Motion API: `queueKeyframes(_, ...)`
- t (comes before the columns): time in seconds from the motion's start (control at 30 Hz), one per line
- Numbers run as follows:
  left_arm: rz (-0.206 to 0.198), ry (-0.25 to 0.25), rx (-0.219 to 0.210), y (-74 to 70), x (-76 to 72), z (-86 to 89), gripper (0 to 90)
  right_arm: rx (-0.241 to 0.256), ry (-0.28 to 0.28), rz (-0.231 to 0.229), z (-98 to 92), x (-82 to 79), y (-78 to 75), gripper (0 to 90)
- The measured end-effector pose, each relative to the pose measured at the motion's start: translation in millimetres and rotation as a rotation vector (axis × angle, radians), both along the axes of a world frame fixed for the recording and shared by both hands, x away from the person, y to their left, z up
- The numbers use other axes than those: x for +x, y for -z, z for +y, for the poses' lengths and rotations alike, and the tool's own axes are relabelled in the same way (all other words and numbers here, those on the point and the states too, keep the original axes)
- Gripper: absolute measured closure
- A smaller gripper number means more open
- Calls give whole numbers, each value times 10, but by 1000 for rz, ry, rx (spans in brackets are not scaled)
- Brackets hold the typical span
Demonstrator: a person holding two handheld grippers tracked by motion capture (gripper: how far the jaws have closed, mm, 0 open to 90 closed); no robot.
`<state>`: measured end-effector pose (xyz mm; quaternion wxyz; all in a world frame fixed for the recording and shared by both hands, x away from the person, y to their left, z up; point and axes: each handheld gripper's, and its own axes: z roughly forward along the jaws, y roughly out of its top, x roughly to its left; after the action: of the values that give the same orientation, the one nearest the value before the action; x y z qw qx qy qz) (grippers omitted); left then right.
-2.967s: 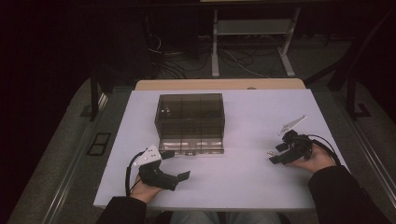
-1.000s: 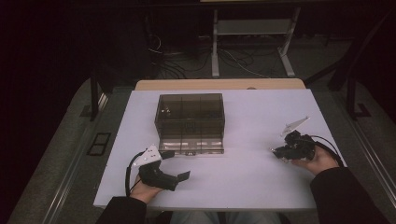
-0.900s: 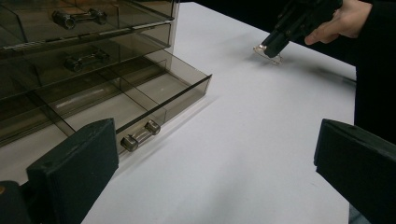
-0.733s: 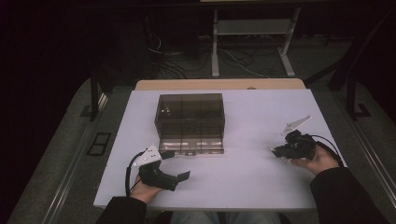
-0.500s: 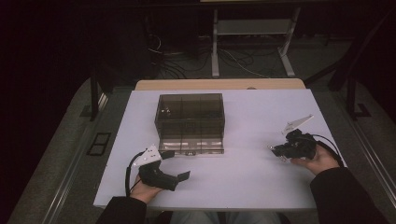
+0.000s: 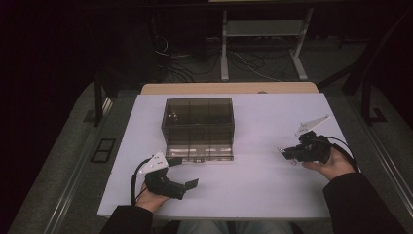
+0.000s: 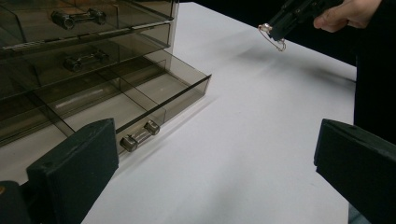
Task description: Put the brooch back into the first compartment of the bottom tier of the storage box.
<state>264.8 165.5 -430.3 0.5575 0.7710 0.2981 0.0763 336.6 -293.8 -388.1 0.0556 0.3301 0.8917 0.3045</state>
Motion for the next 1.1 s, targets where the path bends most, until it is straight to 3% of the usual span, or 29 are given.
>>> queueKeyframes(1.1,-1,3,0,-1,0,-1,0,34,-82,-39,480,101,-308,788)
